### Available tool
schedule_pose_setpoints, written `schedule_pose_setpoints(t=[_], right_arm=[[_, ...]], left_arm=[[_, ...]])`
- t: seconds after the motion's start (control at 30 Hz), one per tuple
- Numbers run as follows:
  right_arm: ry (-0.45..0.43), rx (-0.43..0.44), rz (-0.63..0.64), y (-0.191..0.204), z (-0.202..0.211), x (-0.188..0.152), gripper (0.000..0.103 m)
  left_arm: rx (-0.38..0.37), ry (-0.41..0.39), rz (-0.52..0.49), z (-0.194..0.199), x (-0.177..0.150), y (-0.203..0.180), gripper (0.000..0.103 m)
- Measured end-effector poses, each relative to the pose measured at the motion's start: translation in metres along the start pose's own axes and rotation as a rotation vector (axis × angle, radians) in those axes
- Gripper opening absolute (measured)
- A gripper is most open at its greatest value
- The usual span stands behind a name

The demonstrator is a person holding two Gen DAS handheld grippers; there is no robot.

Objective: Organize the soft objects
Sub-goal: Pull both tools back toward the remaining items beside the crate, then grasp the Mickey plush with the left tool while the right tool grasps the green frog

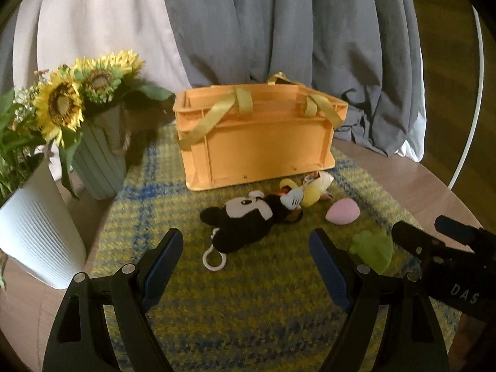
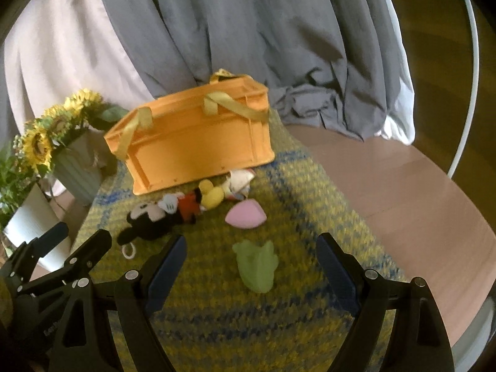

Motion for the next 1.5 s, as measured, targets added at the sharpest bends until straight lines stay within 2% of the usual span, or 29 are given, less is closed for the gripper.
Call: schedule_pose_setpoints(t=[0.3,0.47,0.53,0.6,0.87,0.97,1.03,1.17,1.23,1.5], right_arm=[[0.061,-0.017,-0.032,-0.01,-0.029,-0.016,0.084],[0.106,-0.024,-0.043,-0.015,-0.047,-0.023,0.074],[0.122,-0.026,-0.052,-0.017,-0.054,-0.025,0.066],[0.137,-0.025,-0.05,-0.017,-0.059,-0.027,0.065],[0.158,-0.029,-0.029,-0.015,-0.069,-0.032,0.058],[0.166,-0.033,-0.028,-0.016,-0.072,-0.034,0.056],[0.171,-0.035,-0.03,-0.018,-0.074,-0.035,0.05],[0.17,-0.041,-0.031,-0.019,-0.077,-0.035,0.049],[0.169,-0.043,-0.034,-0.02,-0.078,-0.034,0.045],[0.176,-0.043,-0.055,-0.021,-0.08,-0.032,0.044]], left_arm=[[-0.016,0.045,0.0,-0.025,-0.01,-0.002,0.083],[-0.011,0.046,-0.025,-0.04,-0.01,-0.004,0.083],[-0.012,0.047,-0.024,-0.046,-0.01,-0.004,0.083],[-0.015,0.05,-0.024,-0.052,-0.009,-0.003,0.083],[-0.049,0.069,-0.021,-0.07,-0.013,-0.007,0.074],[-0.052,0.067,-0.013,-0.076,-0.011,-0.008,0.074],[-0.048,0.062,-0.019,-0.081,-0.009,-0.01,0.074],[-0.029,0.036,-0.045,-0.087,-0.002,-0.016,0.074],[-0.024,0.036,-0.057,-0.093,0.0,-0.018,0.074],[-0.02,0.06,-0.075,-0.105,0.004,-0.026,0.074]])
Point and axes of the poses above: each gripper's, at about its wrist camera, not at the fingertips, and z roughly against the way its jaws point, y to its left, x to its top, the point moved 6 cm from there along -z, roughly the way its jaws point, and after that the axes turned 12 degrees about x, right-handed, at the moved point
